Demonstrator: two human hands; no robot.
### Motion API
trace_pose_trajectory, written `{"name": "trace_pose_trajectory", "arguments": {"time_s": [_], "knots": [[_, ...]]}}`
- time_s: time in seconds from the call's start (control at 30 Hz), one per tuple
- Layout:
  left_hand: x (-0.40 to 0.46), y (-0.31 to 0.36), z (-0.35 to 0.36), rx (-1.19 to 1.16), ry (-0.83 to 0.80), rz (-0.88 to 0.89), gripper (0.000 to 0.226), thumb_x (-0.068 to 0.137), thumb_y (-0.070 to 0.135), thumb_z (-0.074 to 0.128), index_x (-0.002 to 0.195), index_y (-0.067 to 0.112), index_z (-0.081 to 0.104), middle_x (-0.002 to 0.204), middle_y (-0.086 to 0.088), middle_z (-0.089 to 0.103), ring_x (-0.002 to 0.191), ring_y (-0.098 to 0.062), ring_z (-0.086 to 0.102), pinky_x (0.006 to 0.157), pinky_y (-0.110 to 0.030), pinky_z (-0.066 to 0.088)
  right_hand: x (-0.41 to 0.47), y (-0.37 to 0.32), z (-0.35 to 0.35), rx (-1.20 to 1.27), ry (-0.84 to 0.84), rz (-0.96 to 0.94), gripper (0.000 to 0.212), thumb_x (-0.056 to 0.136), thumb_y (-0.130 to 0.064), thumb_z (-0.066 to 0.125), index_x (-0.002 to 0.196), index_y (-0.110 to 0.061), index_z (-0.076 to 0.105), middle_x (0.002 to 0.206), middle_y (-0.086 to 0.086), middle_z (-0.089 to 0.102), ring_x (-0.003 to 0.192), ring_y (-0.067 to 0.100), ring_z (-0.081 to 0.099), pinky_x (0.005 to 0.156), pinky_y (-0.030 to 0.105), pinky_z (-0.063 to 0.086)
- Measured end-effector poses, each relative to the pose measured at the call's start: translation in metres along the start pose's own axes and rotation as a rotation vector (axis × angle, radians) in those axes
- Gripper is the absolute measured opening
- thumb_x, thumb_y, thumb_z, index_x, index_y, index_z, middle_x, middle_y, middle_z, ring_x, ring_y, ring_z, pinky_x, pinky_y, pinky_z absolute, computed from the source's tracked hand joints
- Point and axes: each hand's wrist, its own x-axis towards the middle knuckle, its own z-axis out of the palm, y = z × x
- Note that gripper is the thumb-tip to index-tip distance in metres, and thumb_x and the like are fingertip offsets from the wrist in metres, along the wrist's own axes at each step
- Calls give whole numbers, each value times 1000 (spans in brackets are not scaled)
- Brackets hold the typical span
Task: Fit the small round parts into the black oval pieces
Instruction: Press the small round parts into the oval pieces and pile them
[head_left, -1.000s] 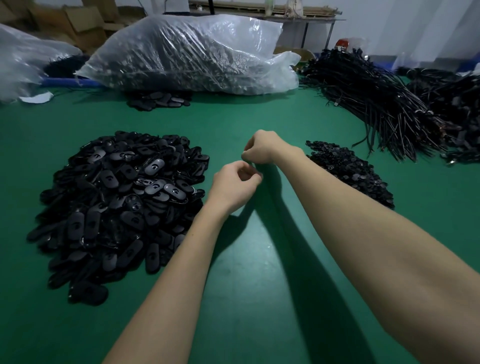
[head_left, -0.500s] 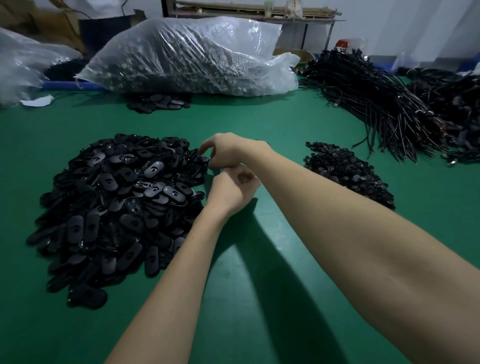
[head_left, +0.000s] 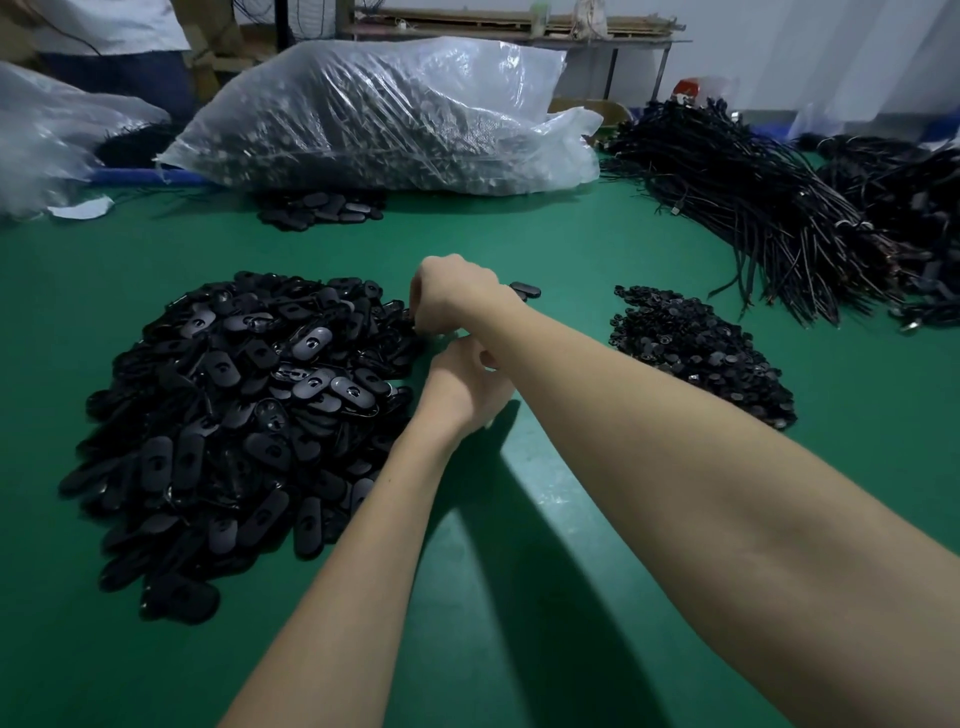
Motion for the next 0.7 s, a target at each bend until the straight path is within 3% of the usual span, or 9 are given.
{"name": "trace_pose_trajectory", "arguments": {"time_s": [0.07,0.1,0.17,0.23,0.33,0.5,0.7], "knots": [[-1,2,0,-29,-7,9,37,94,9,54,66,28,39,63,15,54,62,-5,51,54,-10,43,-2,2,-5,49,33,-3,27,85,-8,62,108,-16,74,105,4,72,92,24,70,77,35,59],[-1,2,-1,-48,-15,21,35,93,13,54,64,27,41,54,17,52,52,-2,48,44,-9,34,-3,4,-9,87,49,-5,25,87,-8,63,107,-17,75,104,3,72,92,24,70,75,35,58],[-2,3,-1,-83,-24,29,25,92,20,59,69,26,54,60,17,59,59,1,52,54,-14,38,-10,11,-18,177,85,-4,22,88,-11,65,104,-22,76,102,1,70,91,23,67,71,32,53],[-3,4,-2,-121,-14,16,8,92,27,65,86,22,67,78,7,68,76,-12,62,69,-25,46,-22,22,-25,274,131,3,17,89,-15,67,99,-27,75,99,-2,68,93,21,66,73,31,53],[-1,4,-4,-151,2,8,11,91,28,67,97,20,71,86,2,71,86,-19,66,80,-32,54,-47,49,-26,417,208,61,13,88,-20,69,91,-32,73,100,-1,72,96,21,68,84,36,58],[0,2,-6,-155,69,58,4,90,29,68,92,26,67,90,7,73,83,-14,71,74,-32,57,-98,91,-5,730,330,197,16,91,-12,68,94,-24,78,91,-1,75,77,17,71,86,38,61],[-2,1,-4,-171,55,92,24,88,26,72,106,37,60,95,9,71,76,-11,70,66,-27,55,-116,103,22,917,251,212,15,93,-10,70,93,-23,78,87,1,78,68,11,72,85,37,63]]}}
